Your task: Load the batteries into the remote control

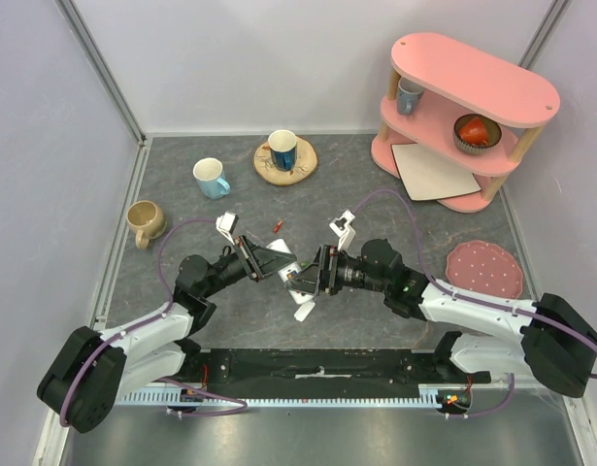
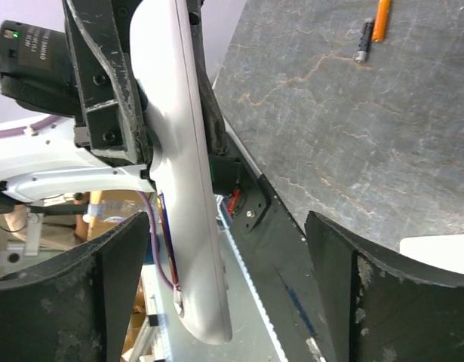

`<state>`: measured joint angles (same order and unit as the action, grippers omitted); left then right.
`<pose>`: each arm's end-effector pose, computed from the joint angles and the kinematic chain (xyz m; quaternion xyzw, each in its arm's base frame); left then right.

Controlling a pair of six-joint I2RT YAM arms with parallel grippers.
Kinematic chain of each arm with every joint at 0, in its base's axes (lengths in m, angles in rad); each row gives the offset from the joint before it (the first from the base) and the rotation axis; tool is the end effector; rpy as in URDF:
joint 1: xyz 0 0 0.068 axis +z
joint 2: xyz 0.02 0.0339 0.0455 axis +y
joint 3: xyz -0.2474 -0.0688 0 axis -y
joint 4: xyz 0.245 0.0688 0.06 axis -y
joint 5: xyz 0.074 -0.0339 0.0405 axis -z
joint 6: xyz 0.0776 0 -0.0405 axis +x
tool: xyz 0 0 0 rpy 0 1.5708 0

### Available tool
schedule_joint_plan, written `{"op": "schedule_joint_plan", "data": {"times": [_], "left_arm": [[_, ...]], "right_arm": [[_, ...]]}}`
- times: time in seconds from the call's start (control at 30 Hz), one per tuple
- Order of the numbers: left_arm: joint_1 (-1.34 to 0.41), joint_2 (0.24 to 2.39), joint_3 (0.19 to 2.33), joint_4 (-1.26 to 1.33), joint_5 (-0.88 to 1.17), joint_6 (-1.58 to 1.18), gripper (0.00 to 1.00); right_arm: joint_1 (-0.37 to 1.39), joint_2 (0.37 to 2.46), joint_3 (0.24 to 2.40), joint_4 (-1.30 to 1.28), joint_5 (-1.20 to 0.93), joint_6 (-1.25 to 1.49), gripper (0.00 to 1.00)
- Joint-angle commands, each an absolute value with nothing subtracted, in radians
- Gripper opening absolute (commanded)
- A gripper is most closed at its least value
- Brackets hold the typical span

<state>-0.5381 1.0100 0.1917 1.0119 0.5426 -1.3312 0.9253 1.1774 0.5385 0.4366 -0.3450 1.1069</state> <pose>0.1834 -0.1561 0.2122 -0.0456 0.6446 -0.6996 0.3050 0.1605 0.2567 0.2145 -0.0388 0.7701 0.5994 0.2149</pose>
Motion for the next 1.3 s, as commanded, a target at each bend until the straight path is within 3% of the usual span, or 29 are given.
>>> {"op": "schedule_joint_plan", "data": {"times": [0.0, 0.13, 0.27, 0.47, 0.63, 0.77, 0.9, 1.03, 1.27], "left_arm": [[-0.535, 1.008, 0.207, 1.039, 0.549, -1.310, 0.02], [-0.532, 1.020, 0.202, 1.016, 0.532, -1.287, 0.02], [-0.520, 0.997, 0.196, 0.985, 0.515, -1.249, 0.02], [-0.482, 0.878, 0.172, 0.844, 0.509, -1.184, 0.02], [-0.476, 0.649, 0.097, 0.652, 0.474, -1.161, 0.02], [-0.476, 0.508, 0.049, 0.583, 0.459, -1.177, 0.02], [-0.476, 0.401, 0.018, 0.528, 0.462, -1.198, 0.02], [-0.476, 0.310, 0.006, 0.470, 0.469, -1.206, 0.02], [-0.476, 0.224, 0.021, 0.403, 0.491, -1.198, 0.02]], "right_arm": [[0.911, 1.128, 0.645, 0.336, -0.353, 1.040, 0.95], [0.902, 1.062, 0.750, 0.135, -0.308, 0.904, 0.98], [0.897, 0.944, 0.828, -0.169, -0.122, 0.772, 0.98], [0.894, 0.844, 0.718, -0.412, 0.083, 0.755, 0.90], [0.925, 0.916, 0.572, -0.293, 0.089, 0.825, 0.78], [0.982, 1.064, 0.606, -0.224, 0.127, 0.796, 0.75], [1.067, 1.216, 0.704, -0.204, 0.184, 0.695, 0.76], [1.124, 1.339, 0.768, -0.186, 0.201, 0.583, 0.88], [1.131, 1.491, 0.808, -0.153, 0.187, 0.483, 0.89]]}}
